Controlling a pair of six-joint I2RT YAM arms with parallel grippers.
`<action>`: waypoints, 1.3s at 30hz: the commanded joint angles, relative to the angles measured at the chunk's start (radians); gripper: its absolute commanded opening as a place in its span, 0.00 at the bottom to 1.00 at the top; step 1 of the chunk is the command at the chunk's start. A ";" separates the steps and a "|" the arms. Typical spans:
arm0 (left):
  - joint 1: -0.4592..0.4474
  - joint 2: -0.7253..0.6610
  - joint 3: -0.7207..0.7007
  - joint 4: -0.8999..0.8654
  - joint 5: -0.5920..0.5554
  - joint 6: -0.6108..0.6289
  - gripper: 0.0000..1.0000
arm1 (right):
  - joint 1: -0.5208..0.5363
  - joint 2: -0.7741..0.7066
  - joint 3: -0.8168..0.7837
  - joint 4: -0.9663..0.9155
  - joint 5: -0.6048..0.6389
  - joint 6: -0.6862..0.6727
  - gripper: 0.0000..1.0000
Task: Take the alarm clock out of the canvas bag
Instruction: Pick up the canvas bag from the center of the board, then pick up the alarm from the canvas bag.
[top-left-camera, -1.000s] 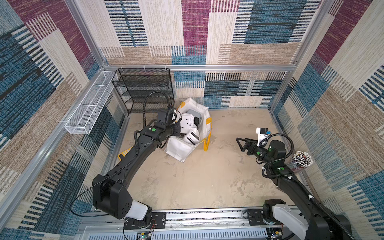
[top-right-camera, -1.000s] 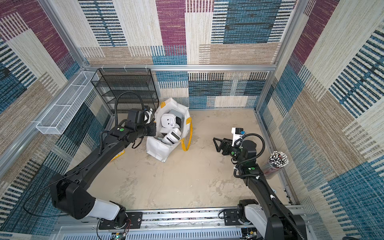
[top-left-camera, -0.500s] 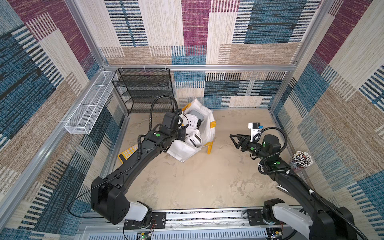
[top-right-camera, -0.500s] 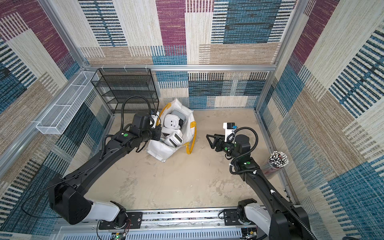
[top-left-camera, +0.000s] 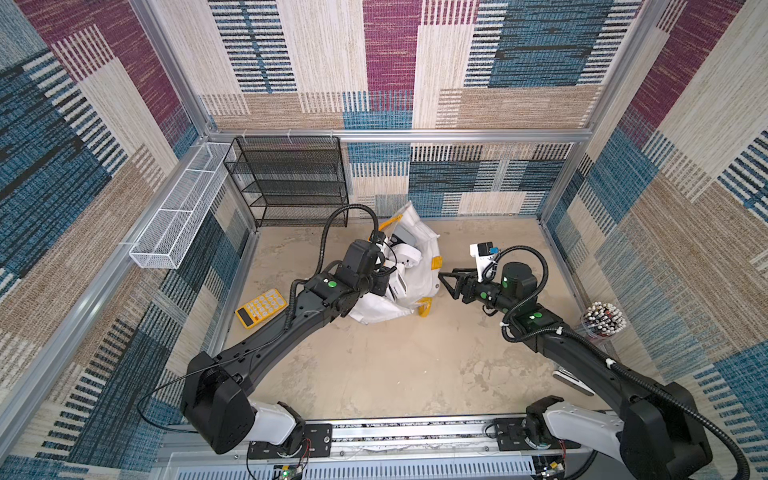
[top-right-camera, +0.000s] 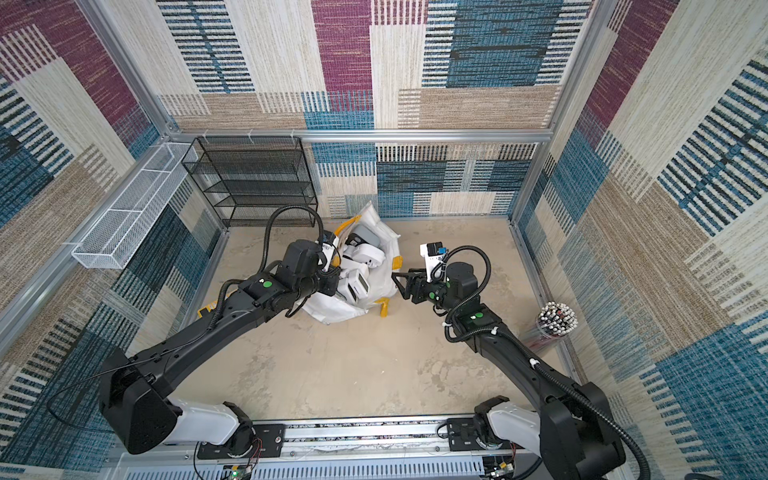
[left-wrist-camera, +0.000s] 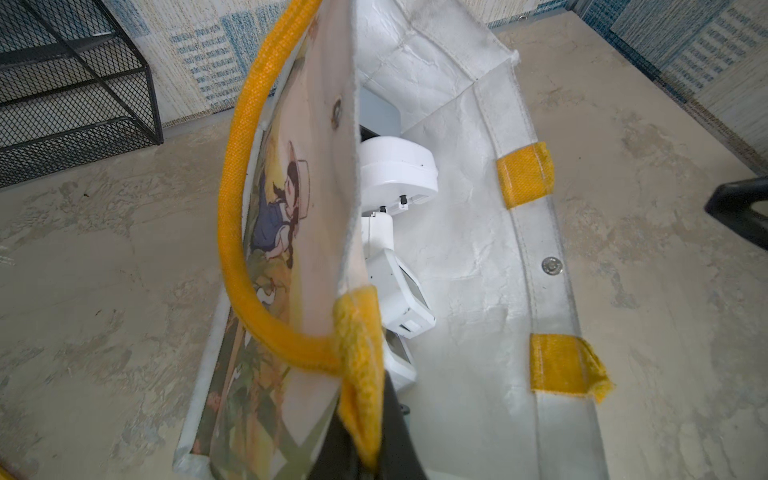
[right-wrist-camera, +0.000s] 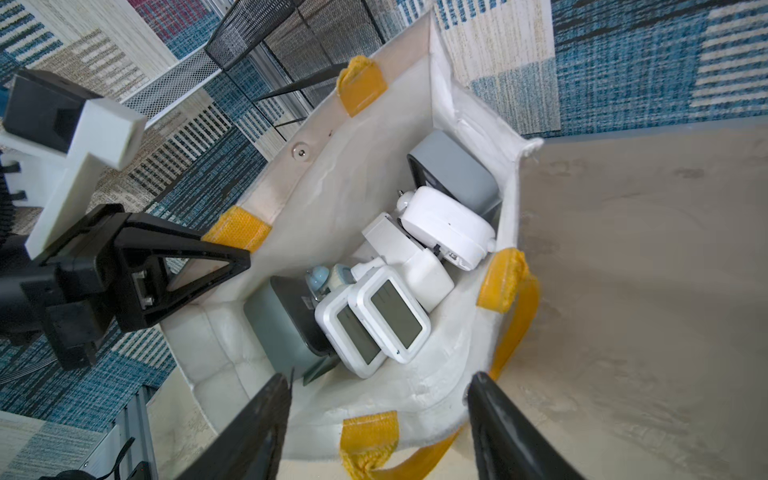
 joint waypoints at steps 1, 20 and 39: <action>-0.014 -0.010 -0.020 0.058 0.002 0.015 0.00 | 0.020 0.027 0.022 0.005 0.013 0.007 0.70; -0.070 -0.115 -0.179 0.112 0.047 0.012 0.00 | 0.148 0.114 0.046 -0.027 0.220 -0.142 0.72; -0.066 -0.146 -0.197 0.045 0.172 0.111 0.00 | 0.173 0.194 -0.050 0.125 0.436 -0.434 0.81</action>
